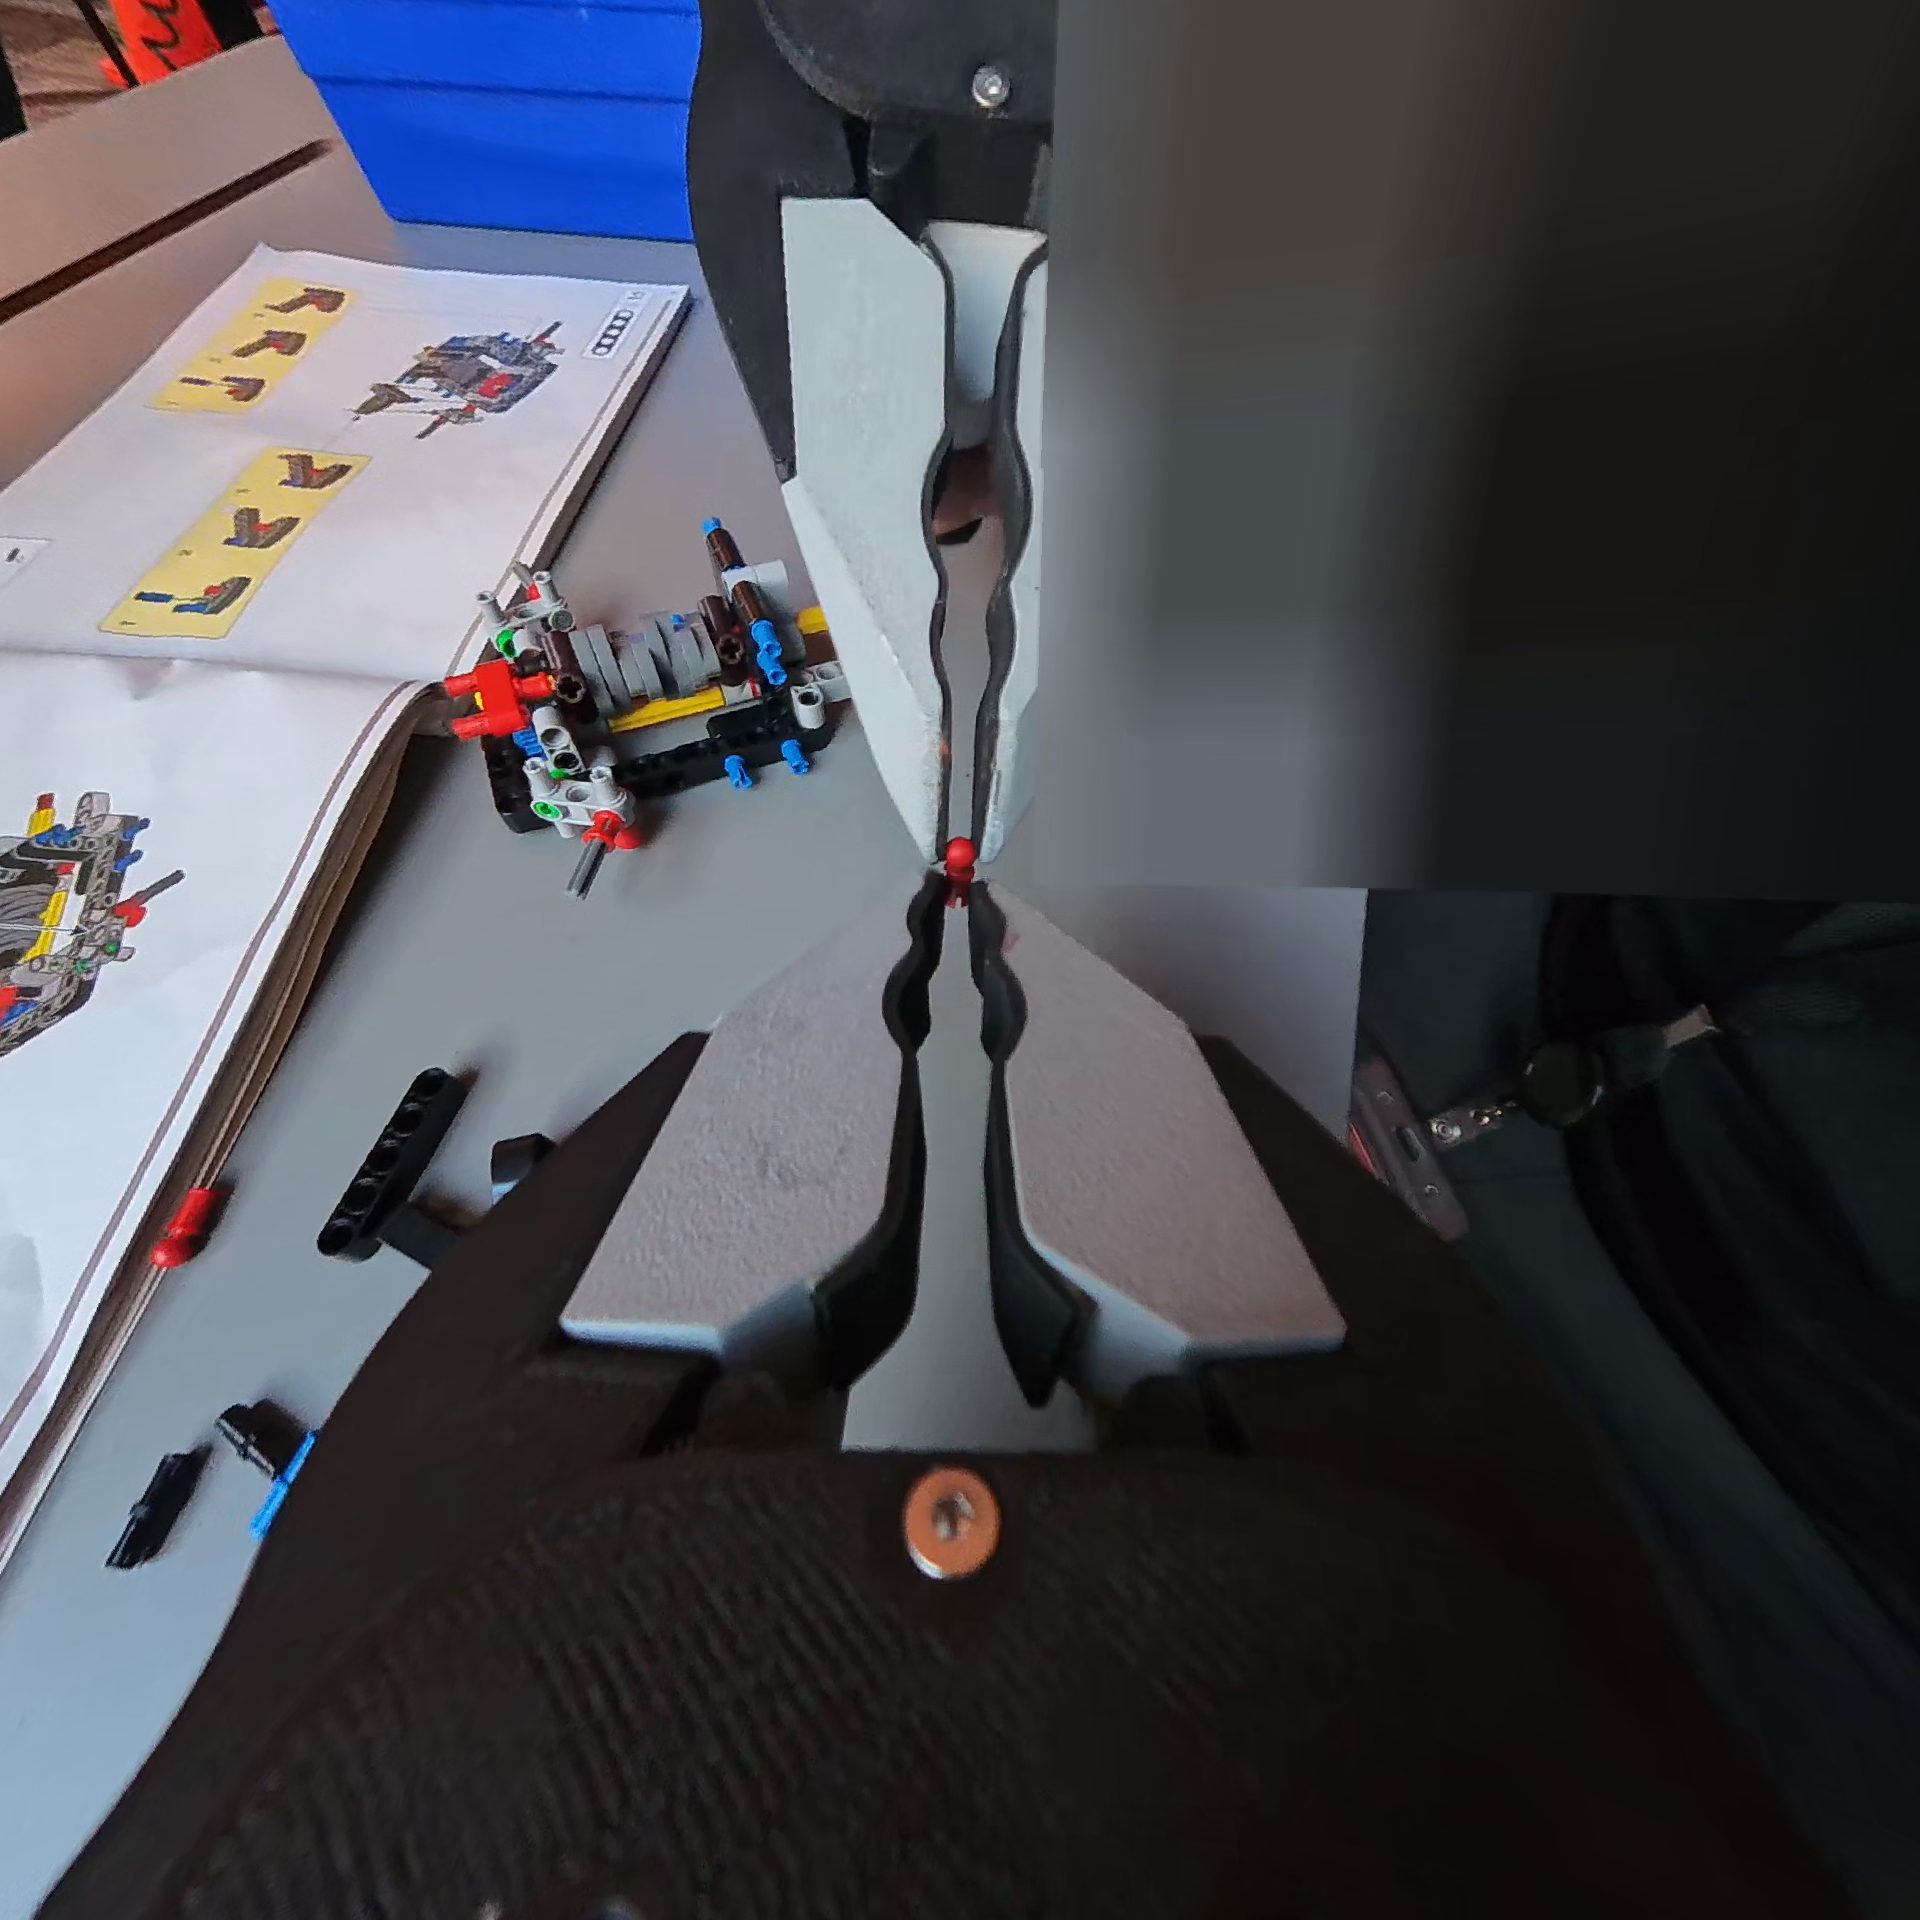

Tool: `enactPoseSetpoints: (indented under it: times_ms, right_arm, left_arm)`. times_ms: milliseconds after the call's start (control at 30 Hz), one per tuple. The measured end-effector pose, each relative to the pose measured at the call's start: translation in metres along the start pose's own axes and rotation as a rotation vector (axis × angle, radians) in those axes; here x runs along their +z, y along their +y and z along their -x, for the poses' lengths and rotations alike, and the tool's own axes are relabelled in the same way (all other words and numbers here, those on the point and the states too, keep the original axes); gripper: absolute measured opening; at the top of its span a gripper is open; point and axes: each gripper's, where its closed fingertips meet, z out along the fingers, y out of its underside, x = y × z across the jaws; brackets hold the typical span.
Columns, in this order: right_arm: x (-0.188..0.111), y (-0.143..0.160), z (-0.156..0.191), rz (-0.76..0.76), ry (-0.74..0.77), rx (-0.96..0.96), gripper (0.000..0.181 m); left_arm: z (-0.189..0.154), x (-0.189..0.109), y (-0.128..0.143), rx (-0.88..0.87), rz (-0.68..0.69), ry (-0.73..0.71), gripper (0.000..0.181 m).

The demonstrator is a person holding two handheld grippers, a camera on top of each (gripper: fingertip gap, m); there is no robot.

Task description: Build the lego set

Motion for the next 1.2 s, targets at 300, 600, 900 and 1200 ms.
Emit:
enactPoseSetpoints:
  times_ms: [300,600,900,1200]
  right_arm:
    - [0.003,0.005,0.0,0.099,0.092,-0.154,0.002]
    - [0.004,0.006,0.002,0.112,0.081,-0.164,0.005]
    - [0.006,0.008,-0.002,0.103,0.073,-0.118,0.003]
    - [0.006,0.013,-0.025,0.158,0.143,-0.002,0.002]
  left_arm:
    - [0.001,0.002,0.005,-0.02,0.038,-0.001,0.002]
    - [0.0,0.003,0.005,-0.016,0.047,0.008,0.002]
    - [0.003,0.004,0.008,0.039,0.075,-0.055,0.002]
    - [0.02,-0.012,0.01,-0.01,0.106,-0.113,0.028]
